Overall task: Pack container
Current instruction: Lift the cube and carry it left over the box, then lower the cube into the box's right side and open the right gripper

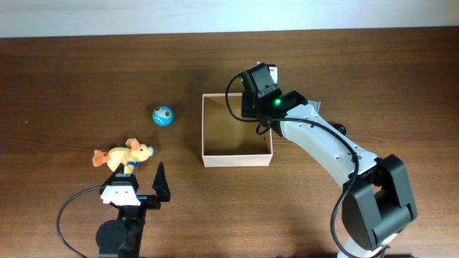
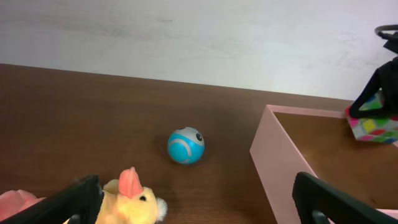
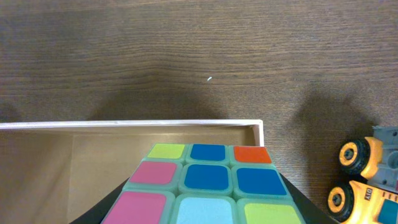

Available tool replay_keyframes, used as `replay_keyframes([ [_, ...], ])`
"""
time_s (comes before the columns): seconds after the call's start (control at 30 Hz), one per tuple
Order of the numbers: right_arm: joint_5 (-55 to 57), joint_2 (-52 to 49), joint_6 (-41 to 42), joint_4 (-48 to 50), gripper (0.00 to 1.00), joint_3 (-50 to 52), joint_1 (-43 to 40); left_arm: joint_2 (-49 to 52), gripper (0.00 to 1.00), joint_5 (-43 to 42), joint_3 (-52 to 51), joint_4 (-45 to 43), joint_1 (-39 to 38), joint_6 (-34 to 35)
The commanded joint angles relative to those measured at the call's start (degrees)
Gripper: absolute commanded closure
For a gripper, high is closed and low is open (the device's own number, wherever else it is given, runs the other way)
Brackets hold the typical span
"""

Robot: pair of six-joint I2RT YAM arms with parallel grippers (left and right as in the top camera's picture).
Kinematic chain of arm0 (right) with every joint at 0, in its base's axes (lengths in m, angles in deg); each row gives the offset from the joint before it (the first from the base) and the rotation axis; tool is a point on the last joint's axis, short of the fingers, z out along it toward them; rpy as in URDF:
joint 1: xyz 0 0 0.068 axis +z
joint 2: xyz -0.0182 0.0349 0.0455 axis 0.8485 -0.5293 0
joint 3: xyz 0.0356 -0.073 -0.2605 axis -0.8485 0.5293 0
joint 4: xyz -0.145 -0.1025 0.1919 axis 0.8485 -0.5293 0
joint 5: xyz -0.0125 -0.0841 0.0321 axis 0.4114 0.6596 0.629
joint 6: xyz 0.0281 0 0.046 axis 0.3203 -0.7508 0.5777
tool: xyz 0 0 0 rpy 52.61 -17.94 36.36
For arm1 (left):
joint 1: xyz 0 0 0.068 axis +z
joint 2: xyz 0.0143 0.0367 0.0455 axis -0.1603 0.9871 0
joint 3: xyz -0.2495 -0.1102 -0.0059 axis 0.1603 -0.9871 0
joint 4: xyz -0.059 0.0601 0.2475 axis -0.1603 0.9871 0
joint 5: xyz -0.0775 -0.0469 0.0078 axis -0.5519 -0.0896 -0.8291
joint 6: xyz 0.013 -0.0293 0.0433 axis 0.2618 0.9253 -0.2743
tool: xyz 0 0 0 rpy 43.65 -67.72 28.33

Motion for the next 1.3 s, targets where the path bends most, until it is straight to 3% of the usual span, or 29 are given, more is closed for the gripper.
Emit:
replay_keyframes([
  [0.0, 1.62, -0.48, -0.59, 0.44, 0.52, -0.94, 0.22, -0.50, 0.01, -0.63, -0.33, -0.15, -0.17, -1.14],
  [1.27, 0.48, -4.04, -7.52, 2.58, 0.53, -0.66, 0.28, -0.48, 0.01, -0.63, -0.33, -0.15, -0.17, -1.14],
])
